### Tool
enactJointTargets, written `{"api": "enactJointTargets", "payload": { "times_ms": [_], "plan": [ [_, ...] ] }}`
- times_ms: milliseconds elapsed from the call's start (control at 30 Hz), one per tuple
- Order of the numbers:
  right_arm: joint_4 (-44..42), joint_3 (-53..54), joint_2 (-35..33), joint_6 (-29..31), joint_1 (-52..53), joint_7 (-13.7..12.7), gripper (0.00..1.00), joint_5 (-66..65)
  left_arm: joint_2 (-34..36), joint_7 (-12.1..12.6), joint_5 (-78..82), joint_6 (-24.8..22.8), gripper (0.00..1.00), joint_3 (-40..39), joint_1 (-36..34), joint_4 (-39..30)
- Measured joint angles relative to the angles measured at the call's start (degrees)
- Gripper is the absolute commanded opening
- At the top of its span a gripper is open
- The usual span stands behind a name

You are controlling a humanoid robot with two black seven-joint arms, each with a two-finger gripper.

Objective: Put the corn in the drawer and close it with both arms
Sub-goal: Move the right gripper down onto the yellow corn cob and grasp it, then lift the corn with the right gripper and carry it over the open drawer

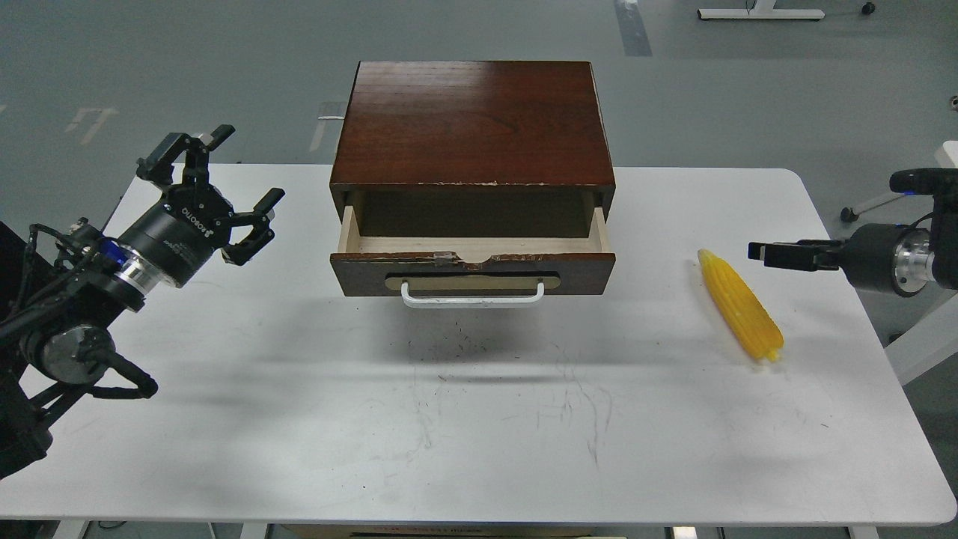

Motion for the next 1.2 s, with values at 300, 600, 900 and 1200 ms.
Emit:
{"api": "enactJointTargets", "payload": {
  "times_ms": [300, 600, 900, 1200],
  "plan": [
    [-5.1, -5.1, 6.3, -0.6, -1.3, 0.0, 0.99, 0.0, 0.1, 0.0, 0.0, 0.0, 0.99, 0.0, 0.0, 0.0],
    [-5.3, -7.0, 6.8, -0.7, -2.3, 0.0, 0.78, 0.0, 0.1, 0.0, 0.0, 0.0, 0.99, 0.0, 0.0, -0.1],
    [-5.1, -7.4, 6.8, -1.0, -2.9, 0.0, 0.19, 0.0, 0.1, 0.0, 0.0, 0.0, 0.99, 0.0, 0.0, -0.1],
    [-1.9, -6.6, 4.7, -1.5, 1.9, 0.0, 0.18, 0.5, 0.1, 0.0, 0.0, 0.0, 0.99, 0.0, -0.1, -0.1]
  ]
}}
